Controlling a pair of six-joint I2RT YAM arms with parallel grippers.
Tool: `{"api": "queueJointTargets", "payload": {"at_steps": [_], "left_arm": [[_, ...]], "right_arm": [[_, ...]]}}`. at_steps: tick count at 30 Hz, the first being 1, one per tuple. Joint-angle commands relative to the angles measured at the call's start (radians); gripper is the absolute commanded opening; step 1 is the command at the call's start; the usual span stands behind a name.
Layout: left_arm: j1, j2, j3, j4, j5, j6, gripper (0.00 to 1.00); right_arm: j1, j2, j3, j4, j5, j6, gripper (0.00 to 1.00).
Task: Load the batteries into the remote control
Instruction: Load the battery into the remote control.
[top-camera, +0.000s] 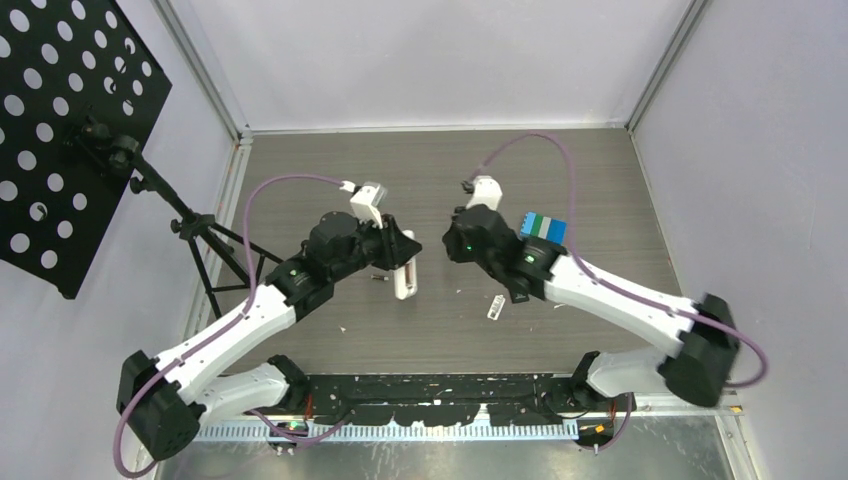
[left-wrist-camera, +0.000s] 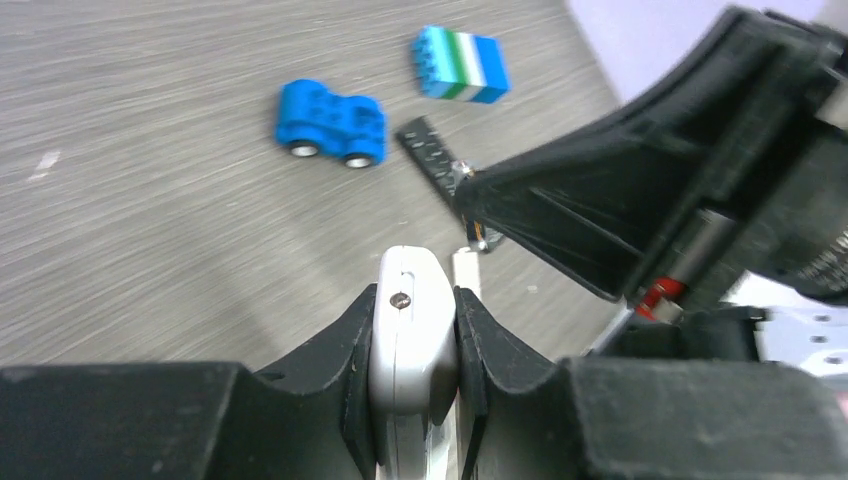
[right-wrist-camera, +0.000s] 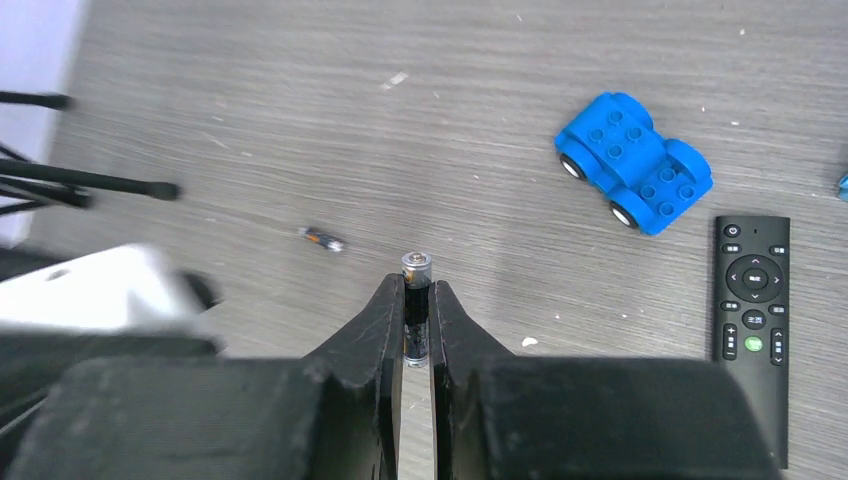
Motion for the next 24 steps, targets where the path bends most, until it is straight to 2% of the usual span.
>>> {"api": "queueJointTargets", "payload": {"at_steps": [1,5,10,19,24], "left_arm": [[0.0,0.06,0.006,0.297,0.195,-0.129,0.0],[0.001,0.109,0.011,0.362,0.207,-0.222,0.0],[0.001,0.157,0.04,0.332,0.185,-0.314,0.0],[0.008,0.246,0.174,0.092,0.193,-0.425,0.0],[0.057,0.265,0.171,0.08,0.253,-0.478,0.0]], "right_arm": [[0.009,-0.21,-0.153,0.21,-0.008,0.008,0.08],[0.01,-0.407,-0.277,0.348,-0.1,0.008,0.09],[0.011,-0.514,-0.365,0.489,-0.212,-0.012,0.09],[0.012,-0.437,-0.377,0.576,-0.28,-0.083,0.09],[0.015,-0.404,-0.414,0.64,-0.268,-0.131,0.09]]}}
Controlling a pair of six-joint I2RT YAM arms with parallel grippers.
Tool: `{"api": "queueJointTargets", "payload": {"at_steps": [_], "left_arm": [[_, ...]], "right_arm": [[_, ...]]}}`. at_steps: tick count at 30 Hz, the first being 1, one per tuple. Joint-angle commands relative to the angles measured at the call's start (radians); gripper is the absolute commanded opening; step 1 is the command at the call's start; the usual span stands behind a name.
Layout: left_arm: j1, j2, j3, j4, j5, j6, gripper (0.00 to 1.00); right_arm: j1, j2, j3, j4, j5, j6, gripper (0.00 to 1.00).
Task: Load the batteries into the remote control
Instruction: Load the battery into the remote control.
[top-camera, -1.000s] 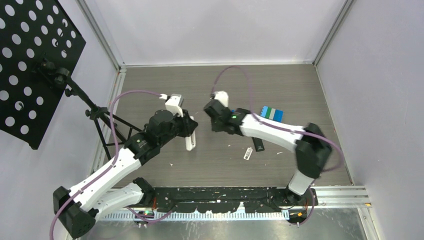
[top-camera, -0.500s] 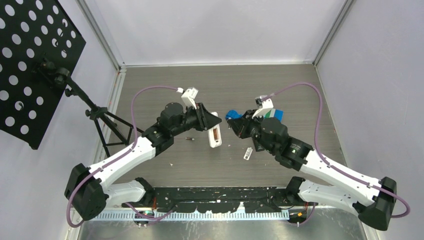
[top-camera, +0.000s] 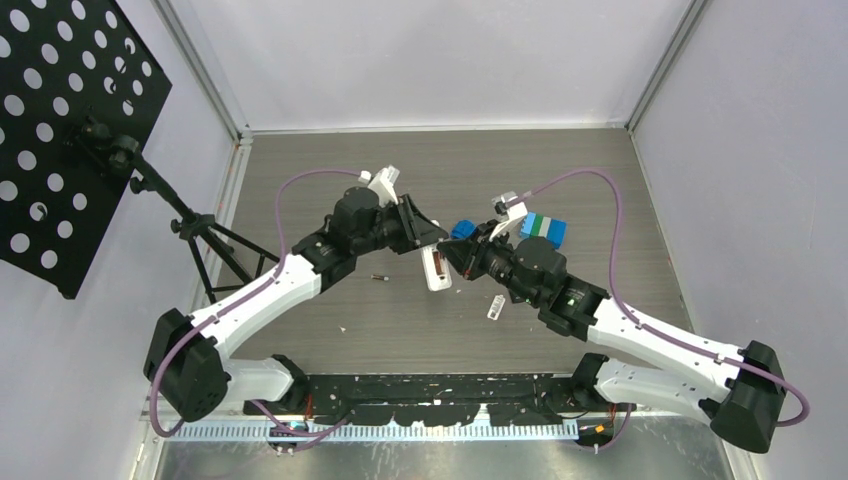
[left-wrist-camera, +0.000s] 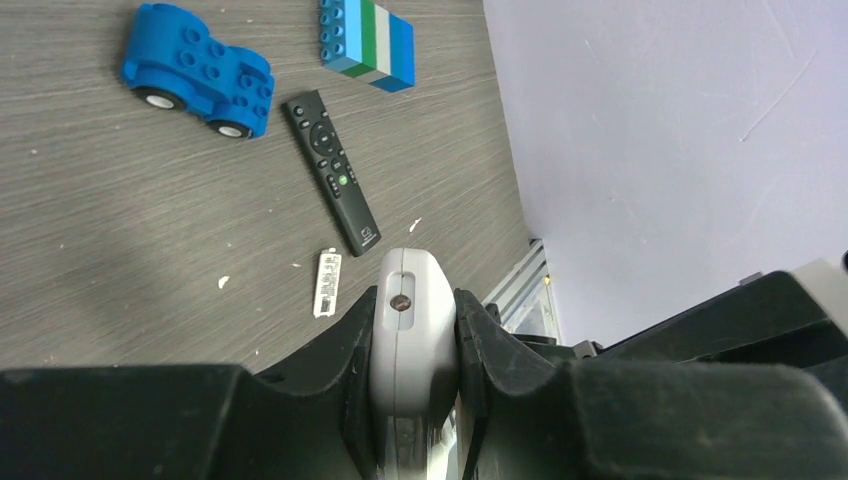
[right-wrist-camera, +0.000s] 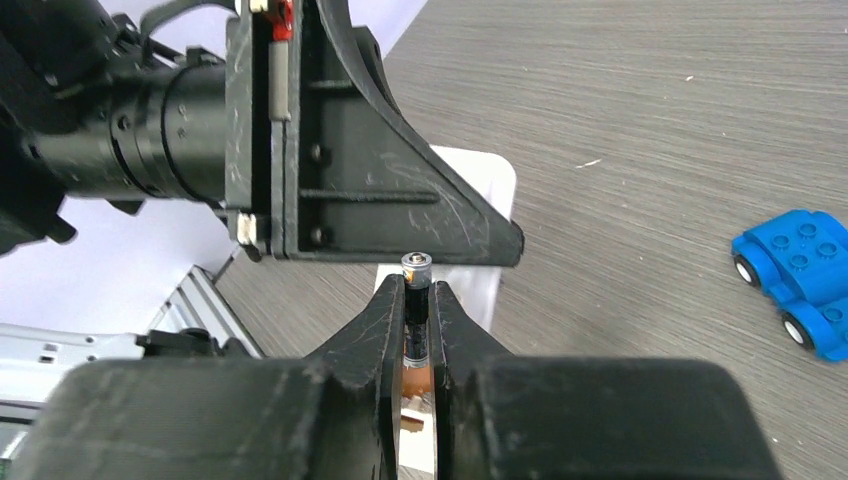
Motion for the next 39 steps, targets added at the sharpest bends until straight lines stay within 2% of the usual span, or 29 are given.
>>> {"api": "queueJointTargets", "payload": {"at_steps": [1,8,15,22,31,35,39], "left_arm": [[0.046,0.011,0.024,-0.017,0.076,-0.082,0.0],[0.079,0.017,0.003,0.021,0.139,-0.149,0.0],[0.084,0.023,0.004,0.02,0.15,-0.156,0.0],[0.097,0.017,0.004,0.007,0.145,-0.149,0.0],[0.116,0.015,0.002,-0.013,0.136,-0.127,0.0],[0.126,0.01,0.002,-0.023,0.131,-0.116,0.0],[0.134,0.007,0.002,-0.035,0.119,-0.101,0.0]], "right_arm": [[0.008,0.015,-0.031,0.133,0.002,-0.065,0.09],[0.008,0.072,-0.051,0.181,-0.028,-0.077,0.1],[0.009,0.11,-0.062,0.21,-0.023,-0.081,0.11],[0.009,0.087,-0.071,0.163,-0.031,-0.079,0.27],[0.008,0.044,-0.032,0.08,-0.07,-0.018,0.34],[0.008,0.016,0.012,0.011,-0.027,0.045,0.47],[0.008,-0.021,0.031,-0.057,0.068,0.174,0.69]]}}
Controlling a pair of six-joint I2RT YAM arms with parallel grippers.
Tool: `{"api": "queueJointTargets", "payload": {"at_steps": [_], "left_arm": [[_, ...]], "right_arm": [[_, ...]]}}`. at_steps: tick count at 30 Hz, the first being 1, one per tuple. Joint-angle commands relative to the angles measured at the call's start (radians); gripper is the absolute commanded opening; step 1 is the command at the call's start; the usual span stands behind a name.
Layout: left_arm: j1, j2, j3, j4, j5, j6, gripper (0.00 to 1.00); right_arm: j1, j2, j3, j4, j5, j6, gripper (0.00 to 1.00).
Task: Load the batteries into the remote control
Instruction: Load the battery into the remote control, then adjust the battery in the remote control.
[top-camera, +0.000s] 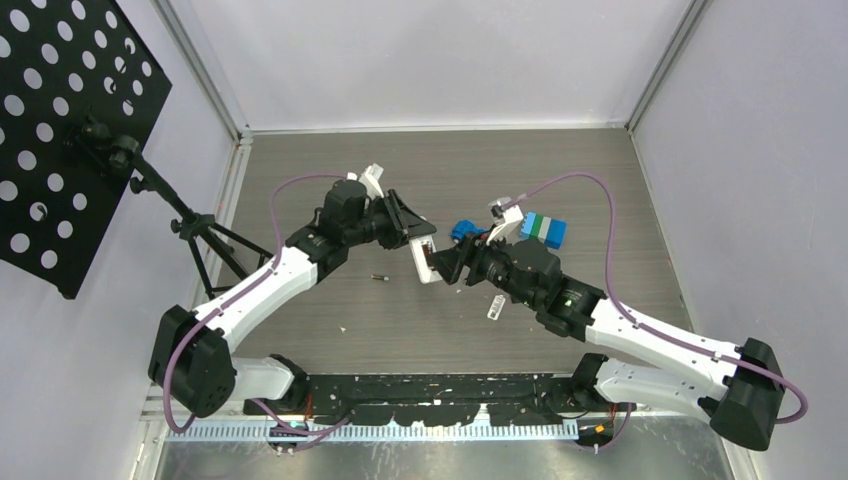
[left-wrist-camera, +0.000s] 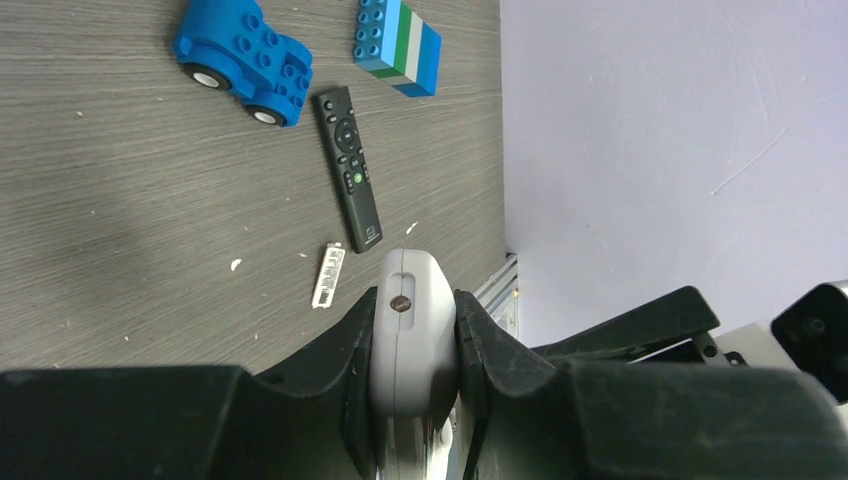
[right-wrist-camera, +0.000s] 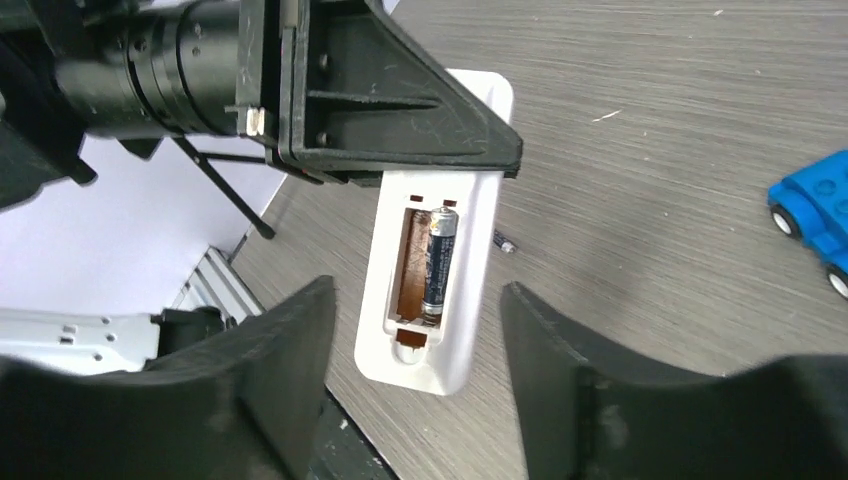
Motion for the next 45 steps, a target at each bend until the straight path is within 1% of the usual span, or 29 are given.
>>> {"api": "queueJointTargets", "payload": {"at_steps": [1,2,4,7,9,11,16,19,24,30,36,40,45], "left_arm": [[0.011,-0.027,0.006,0.004,0.005,0.022,0.0],[0.012,-0.03,0.007,0.004,0.001,0.025,0.0],[0.012,-0.033,0.008,0.002,-0.008,0.03,0.0],[0.014,-0.037,0.009,0.016,-0.032,0.029,0.0],[0.014,-0.043,0.008,0.025,-0.057,0.027,0.0],[0.014,-0.048,0.004,0.04,-0.079,0.013,0.0],[0.014,-0.072,-0.012,0.061,-0.16,-0.033,0.0],[0.015,-0.08,-0.014,0.062,-0.191,-0.054,0.0],[0.016,-0.088,-0.01,0.091,-0.212,-0.083,0.0],[0.02,-0.086,0.013,0.073,-0.198,-0.095,0.0],[0.02,-0.095,0.001,0.072,-0.176,-0.118,0.0],[0.02,-0.102,-0.005,0.071,-0.169,-0.12,0.0],[0.02,-0.105,-0.011,0.075,-0.155,-0.12,0.0]], "right_arm": [[0.0,-0.059,0.064,-0.07,0.122,0.18,0.73],[0.0,-0.069,0.065,-0.081,0.129,0.221,0.77],[-0.001,-0.078,0.06,-0.108,0.158,0.345,0.8],[-0.007,-0.087,0.044,-0.175,0.197,0.605,0.83],[-0.009,-0.096,0.014,-0.167,0.205,0.749,0.83],[-0.009,-0.1,-0.022,-0.086,0.207,0.825,0.84],[-0.011,-0.083,-0.031,-0.081,0.206,0.985,0.85],[-0.011,-0.074,-0.07,-0.009,0.203,1.074,0.86],[-0.011,-0.013,-0.064,0.048,0.166,1.156,0.83],[-0.012,0.105,-0.05,0.219,0.094,1.199,0.83],[-0.013,0.175,-0.032,0.296,0.108,1.213,0.84],[-0.012,0.218,-0.021,0.318,0.122,1.225,0.85],[-0.014,0.27,-0.005,0.349,0.132,1.229,0.82]]}}
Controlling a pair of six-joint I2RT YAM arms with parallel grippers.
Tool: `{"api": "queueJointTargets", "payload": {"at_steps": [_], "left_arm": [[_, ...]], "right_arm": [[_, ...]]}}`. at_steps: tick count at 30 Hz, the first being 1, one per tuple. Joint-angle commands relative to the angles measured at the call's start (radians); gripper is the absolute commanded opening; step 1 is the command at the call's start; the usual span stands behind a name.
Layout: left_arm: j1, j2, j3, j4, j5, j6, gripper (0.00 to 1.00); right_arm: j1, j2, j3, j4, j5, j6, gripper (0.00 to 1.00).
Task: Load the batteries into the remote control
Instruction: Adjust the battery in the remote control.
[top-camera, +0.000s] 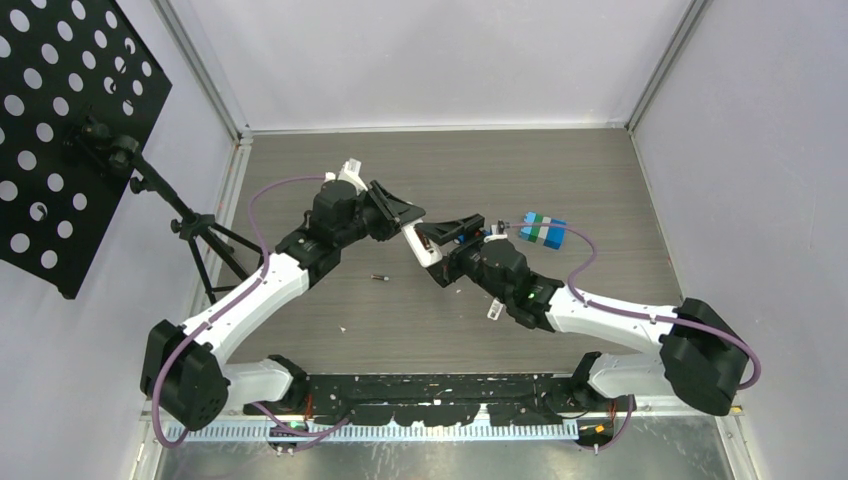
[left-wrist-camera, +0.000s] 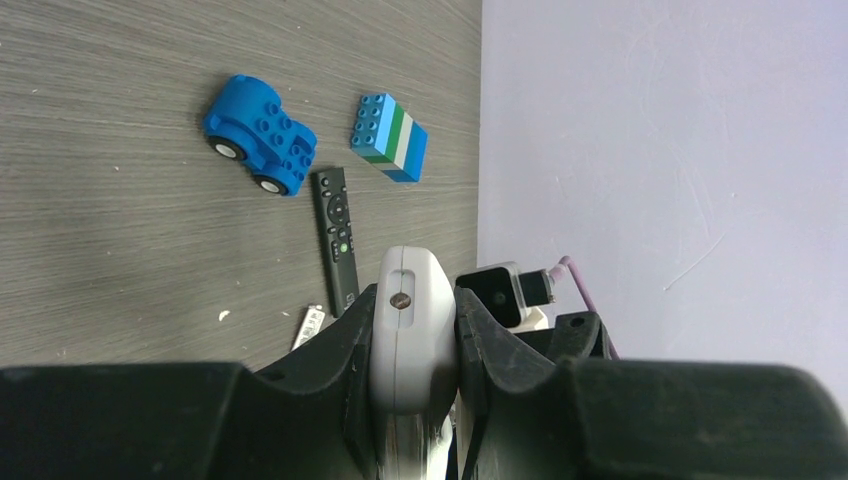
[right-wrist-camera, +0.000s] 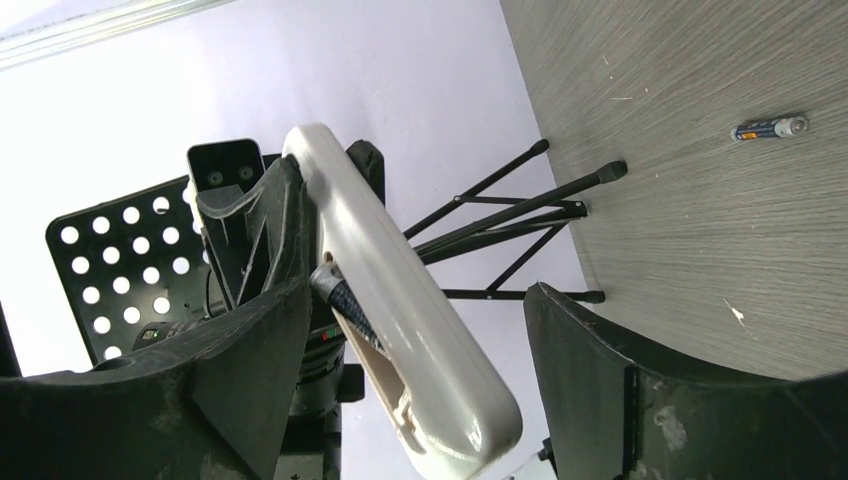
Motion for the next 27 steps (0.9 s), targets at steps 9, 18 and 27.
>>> {"api": "queueJointTargets", "payload": {"at_steps": [9,18,27], "left_arm": [[0.005,-0.044,-0.004,0.05,0.031,-0.001,0.0],[0.006,-0.044,0.001,0.064,0.043,-0.005,0.0],[0.006,-0.047,0.004,0.068,0.046,-0.008,0.0]], "right_arm": [[-0.015,0.025,0.026,0.129,0.058,0.017,0.81],[-0.026,0.025,0.01,0.157,0.028,0.003,0.7],[-0.036,0.052,-0.015,0.23,-0.009,0.007,0.5]]}}
